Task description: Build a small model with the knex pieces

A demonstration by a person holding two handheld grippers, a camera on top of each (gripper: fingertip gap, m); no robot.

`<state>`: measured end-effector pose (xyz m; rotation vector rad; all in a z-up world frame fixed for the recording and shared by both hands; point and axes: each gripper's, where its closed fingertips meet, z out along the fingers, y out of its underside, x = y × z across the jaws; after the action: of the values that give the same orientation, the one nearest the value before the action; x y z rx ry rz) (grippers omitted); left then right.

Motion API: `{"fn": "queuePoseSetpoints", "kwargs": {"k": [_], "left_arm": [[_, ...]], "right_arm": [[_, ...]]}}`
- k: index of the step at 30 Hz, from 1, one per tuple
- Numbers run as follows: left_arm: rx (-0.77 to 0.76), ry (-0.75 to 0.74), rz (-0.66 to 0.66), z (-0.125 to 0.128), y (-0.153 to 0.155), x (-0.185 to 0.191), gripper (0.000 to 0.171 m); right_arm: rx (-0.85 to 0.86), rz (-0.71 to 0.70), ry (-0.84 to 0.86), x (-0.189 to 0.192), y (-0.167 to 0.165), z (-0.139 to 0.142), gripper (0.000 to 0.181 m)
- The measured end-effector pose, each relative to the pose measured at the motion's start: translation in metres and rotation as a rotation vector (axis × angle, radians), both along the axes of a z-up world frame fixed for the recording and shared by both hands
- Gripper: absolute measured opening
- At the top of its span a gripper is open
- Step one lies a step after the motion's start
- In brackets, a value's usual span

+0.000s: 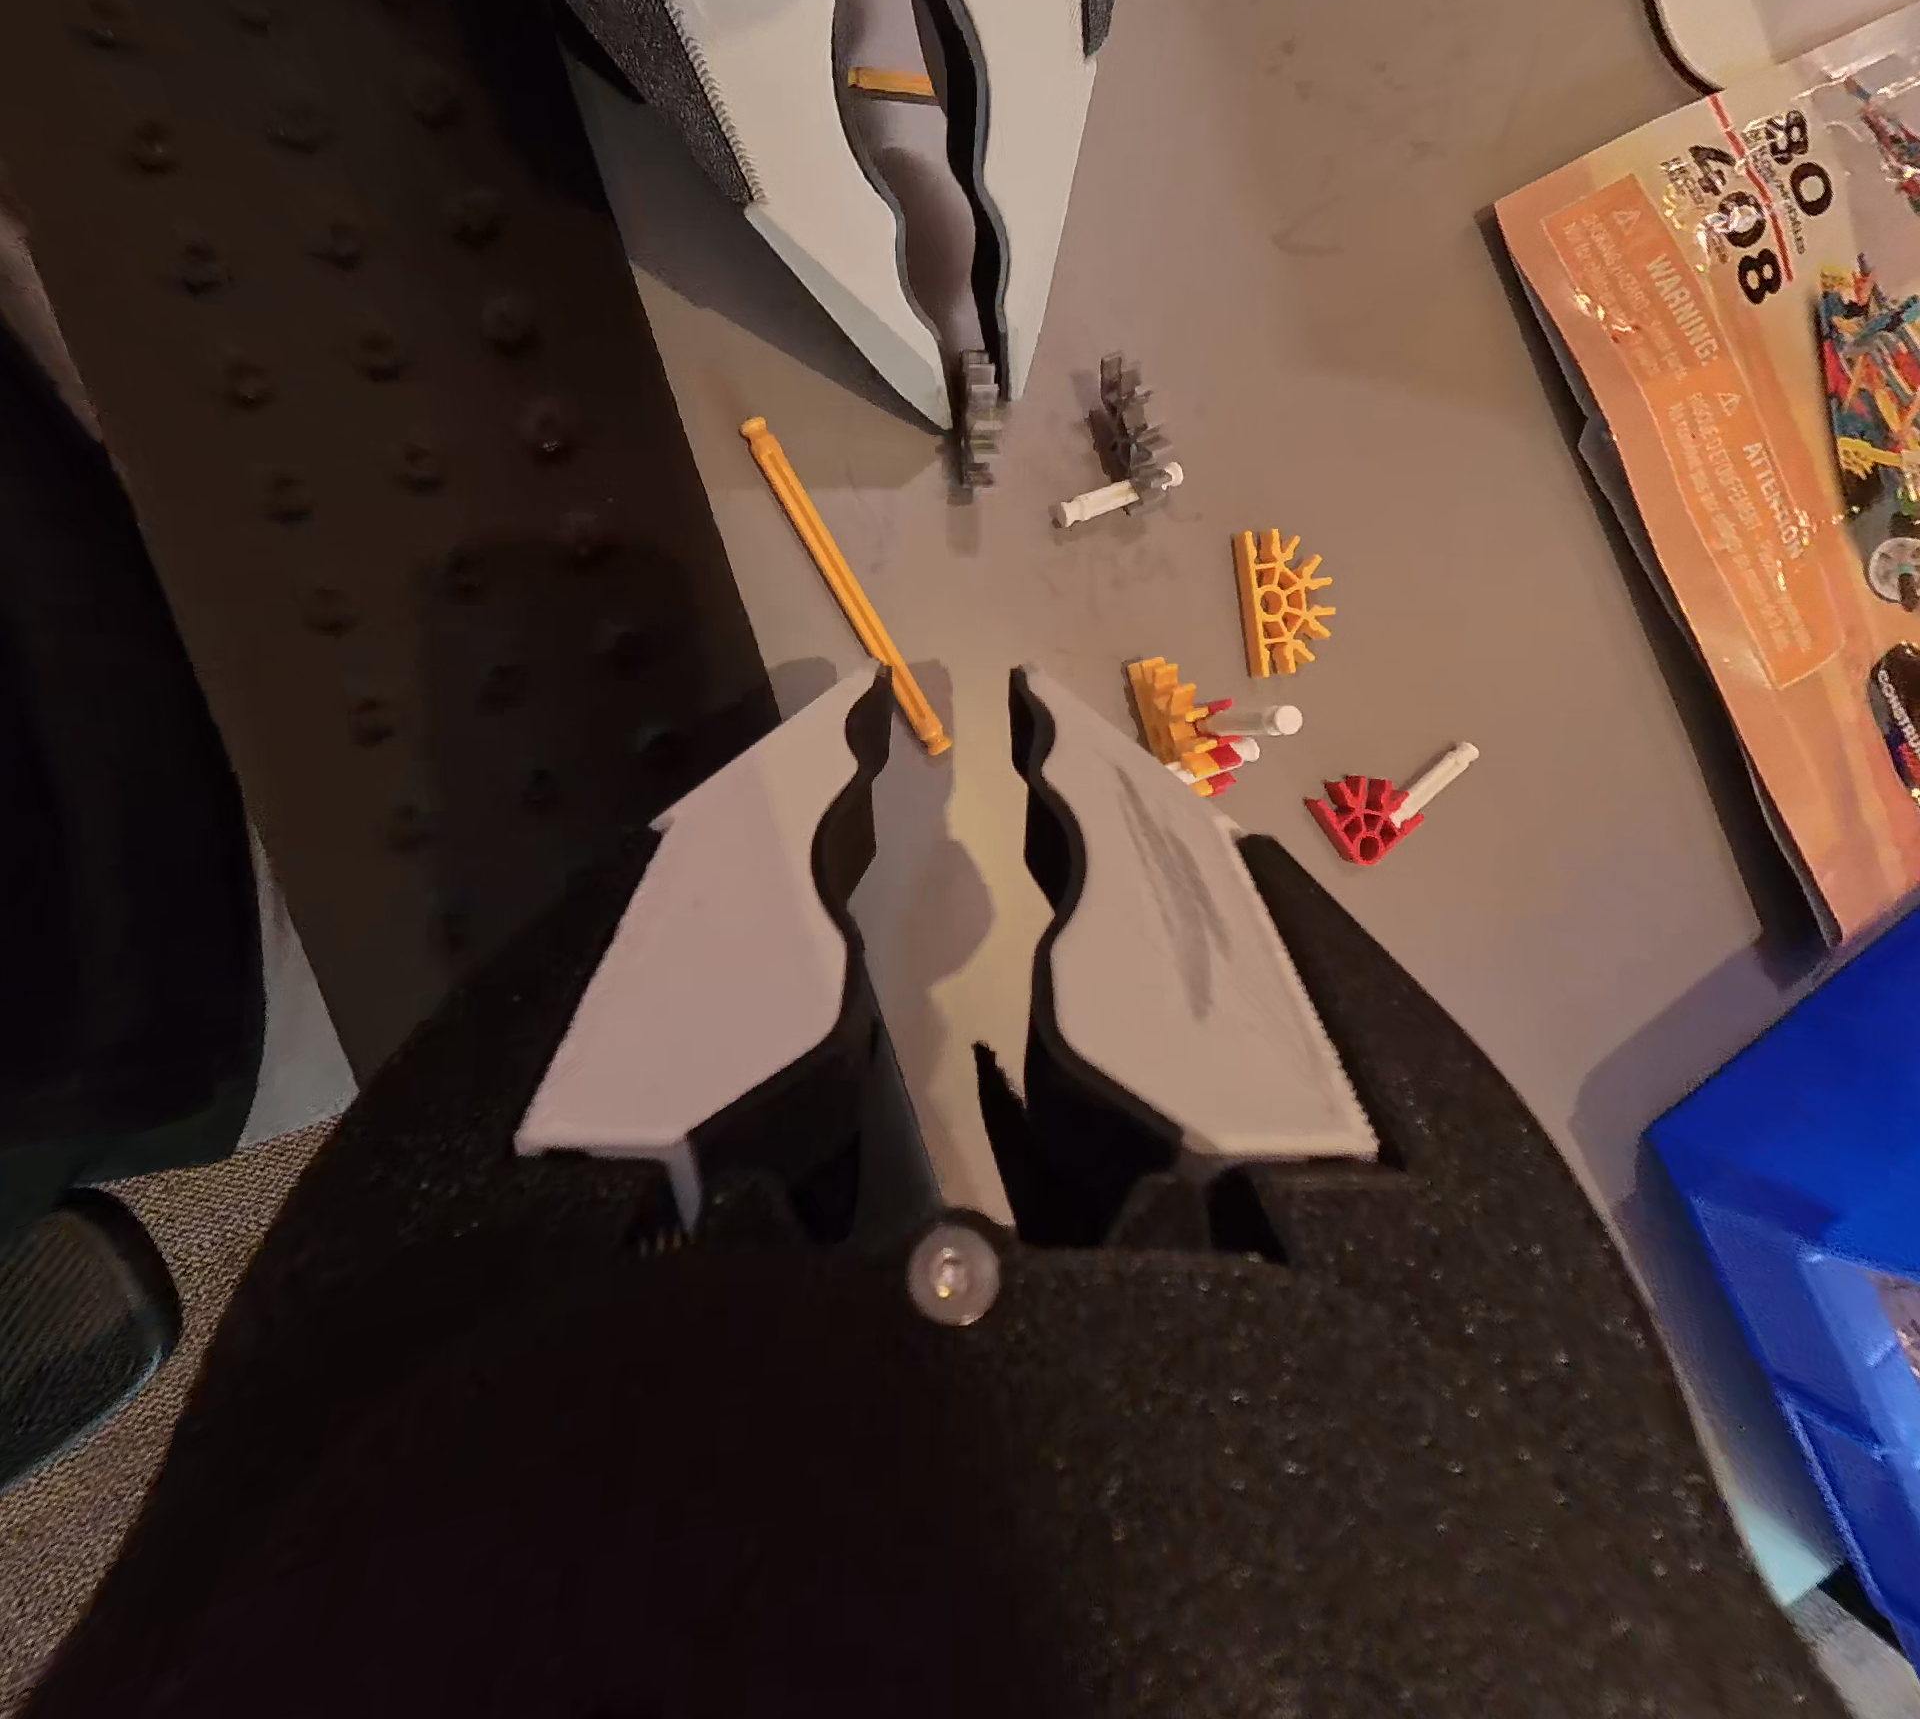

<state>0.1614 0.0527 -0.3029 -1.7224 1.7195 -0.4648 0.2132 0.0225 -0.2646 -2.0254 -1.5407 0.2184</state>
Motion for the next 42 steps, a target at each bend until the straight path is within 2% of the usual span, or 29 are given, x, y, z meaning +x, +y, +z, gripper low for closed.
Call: {"fn": "queuePoseSetpoints", "kwargs": {"k": [10,18,36,42], "left_arm": [[0.029,0.012,-0.005,0.000,0.007,0.000,0.006],[0.007,0.003,-0.007,0.001,0.005,-0.002,0.019],[-0.001,0.037,-0.051,0.001,0.004,-0.010,0.020],[-0.001,0.047,-0.076,0.001,0.002,-0.011,0.019]], "right_arm": [[-0.013,-0.007,0.041,-0.006,0.003,-0.008,0.021],[-0.034,-0.004,0.053,-0.009,0.001,-0.016,0.022],[-0.035,-0.029,0.149,-0.015,0.005,-0.013,0.023],[-0.054,-0.034,0.183,-0.024,0.002,-0.018,0.030]]}}
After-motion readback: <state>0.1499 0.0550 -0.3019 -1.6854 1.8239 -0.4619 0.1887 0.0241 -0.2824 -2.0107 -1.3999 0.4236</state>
